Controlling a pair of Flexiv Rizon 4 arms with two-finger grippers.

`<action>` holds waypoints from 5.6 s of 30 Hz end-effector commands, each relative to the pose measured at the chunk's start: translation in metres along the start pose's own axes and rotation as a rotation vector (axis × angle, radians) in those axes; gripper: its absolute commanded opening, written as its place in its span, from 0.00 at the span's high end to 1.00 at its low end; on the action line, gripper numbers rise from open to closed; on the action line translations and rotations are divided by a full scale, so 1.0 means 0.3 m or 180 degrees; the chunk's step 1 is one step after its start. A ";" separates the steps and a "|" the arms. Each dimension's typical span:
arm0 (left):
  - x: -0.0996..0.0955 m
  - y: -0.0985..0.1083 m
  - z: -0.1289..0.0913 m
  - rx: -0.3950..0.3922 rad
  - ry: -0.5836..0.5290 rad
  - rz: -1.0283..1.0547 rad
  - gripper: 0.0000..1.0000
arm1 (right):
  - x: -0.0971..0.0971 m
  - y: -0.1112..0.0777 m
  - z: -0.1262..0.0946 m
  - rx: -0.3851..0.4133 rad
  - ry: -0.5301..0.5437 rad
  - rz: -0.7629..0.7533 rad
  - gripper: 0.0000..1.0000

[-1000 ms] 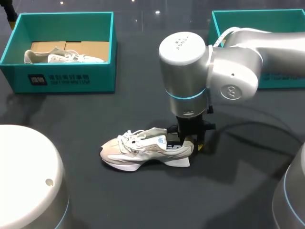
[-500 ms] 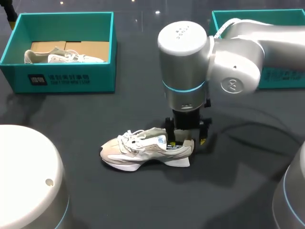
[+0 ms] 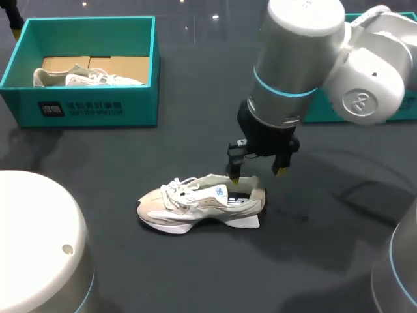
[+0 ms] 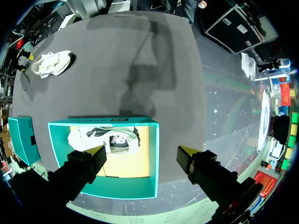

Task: Take the shoe out of the shoebox, open the shoe tongue, remove and reinsert the insole, then place the shoe into the shoebox

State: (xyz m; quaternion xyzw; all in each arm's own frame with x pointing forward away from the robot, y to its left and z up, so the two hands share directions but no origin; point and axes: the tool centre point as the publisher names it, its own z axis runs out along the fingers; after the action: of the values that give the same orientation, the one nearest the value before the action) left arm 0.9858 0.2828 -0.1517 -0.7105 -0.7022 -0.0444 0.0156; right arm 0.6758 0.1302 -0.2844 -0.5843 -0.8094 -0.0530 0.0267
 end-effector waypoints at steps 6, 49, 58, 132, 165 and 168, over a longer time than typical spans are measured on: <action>0.002 -0.004 0.000 -0.0007 0.0006 0.0002 0.00 | -0.082 -0.043 -0.002 -0.0464 0.1102 -0.0664 0.00; 0.002 -0.004 0.000 -0.0007 0.0006 0.0002 0.00 | -0.326 -0.146 0.084 -0.2111 0.1898 -0.2797 0.00; 0.002 -0.004 0.000 -0.0007 0.0006 0.0002 0.00 | -0.326 -0.146 0.084 -0.2111 0.1898 -0.2797 0.00; 0.002 -0.004 0.000 -0.0007 0.0006 0.0002 0.00 | -0.212 -0.026 0.378 -0.2830 0.1859 -0.3194 0.00; 0.002 -0.004 0.000 -0.0007 0.0006 0.0002 0.00 | -0.069 0.037 0.412 -0.2989 0.2001 -0.3429 0.00; 0.002 -0.004 0.000 -0.0007 0.0006 0.0002 0.00 | -0.060 0.039 0.414 -0.3014 0.2001 -0.3433 0.00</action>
State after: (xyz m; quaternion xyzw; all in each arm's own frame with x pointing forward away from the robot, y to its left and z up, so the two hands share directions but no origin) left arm 0.9858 0.2828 -0.1516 -0.7105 -0.7022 -0.0444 0.0156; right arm 0.6946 0.1265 -0.4069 -0.0162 -0.8270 -0.5614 -0.0247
